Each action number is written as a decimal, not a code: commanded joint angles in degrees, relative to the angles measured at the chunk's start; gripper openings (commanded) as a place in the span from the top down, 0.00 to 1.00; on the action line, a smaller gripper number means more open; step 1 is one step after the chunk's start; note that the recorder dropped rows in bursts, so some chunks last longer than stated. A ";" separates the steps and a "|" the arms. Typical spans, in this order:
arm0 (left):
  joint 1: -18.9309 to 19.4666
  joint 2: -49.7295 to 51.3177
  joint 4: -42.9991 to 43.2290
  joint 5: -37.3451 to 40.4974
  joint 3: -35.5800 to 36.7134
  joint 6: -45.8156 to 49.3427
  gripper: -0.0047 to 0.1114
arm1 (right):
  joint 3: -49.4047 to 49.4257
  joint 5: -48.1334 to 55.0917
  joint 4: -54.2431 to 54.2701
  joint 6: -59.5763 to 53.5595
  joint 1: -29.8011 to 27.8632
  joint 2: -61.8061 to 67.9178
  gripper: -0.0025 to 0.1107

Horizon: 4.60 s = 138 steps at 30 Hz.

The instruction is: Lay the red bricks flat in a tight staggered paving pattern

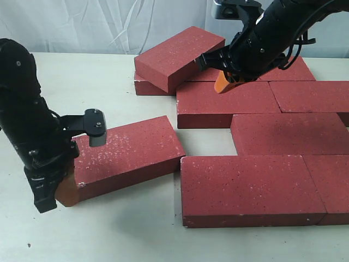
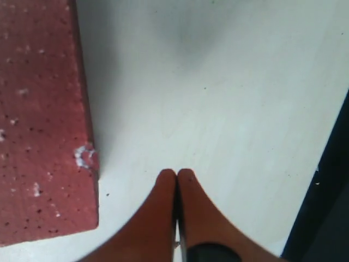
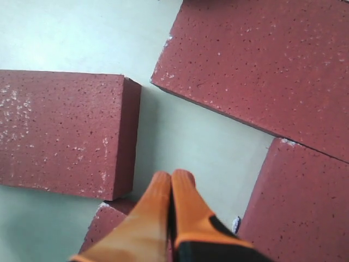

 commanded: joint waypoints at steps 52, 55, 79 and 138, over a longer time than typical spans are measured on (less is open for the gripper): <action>-0.27 2.49 19.39 -9.05 -3.65 -20.48 0.96 | -0.35 5.68 -0.17 -11.74 -0.13 -0.52 0.98; -0.16 -1.74 20.60 -9.30 -5.47 -27.62 0.96 | -0.35 6.47 0.83 -15.23 2.32 -0.52 0.98; 17.71 -0.17 14.03 -24.27 -6.46 -51.30 0.96 | -0.35 5.09 1.14 -16.30 20.78 11.01 0.98; 17.49 5.19 3.97 -22.89 -8.35 -42.29 0.96 | -0.39 1.73 -0.82 -5.47 16.54 1.92 0.98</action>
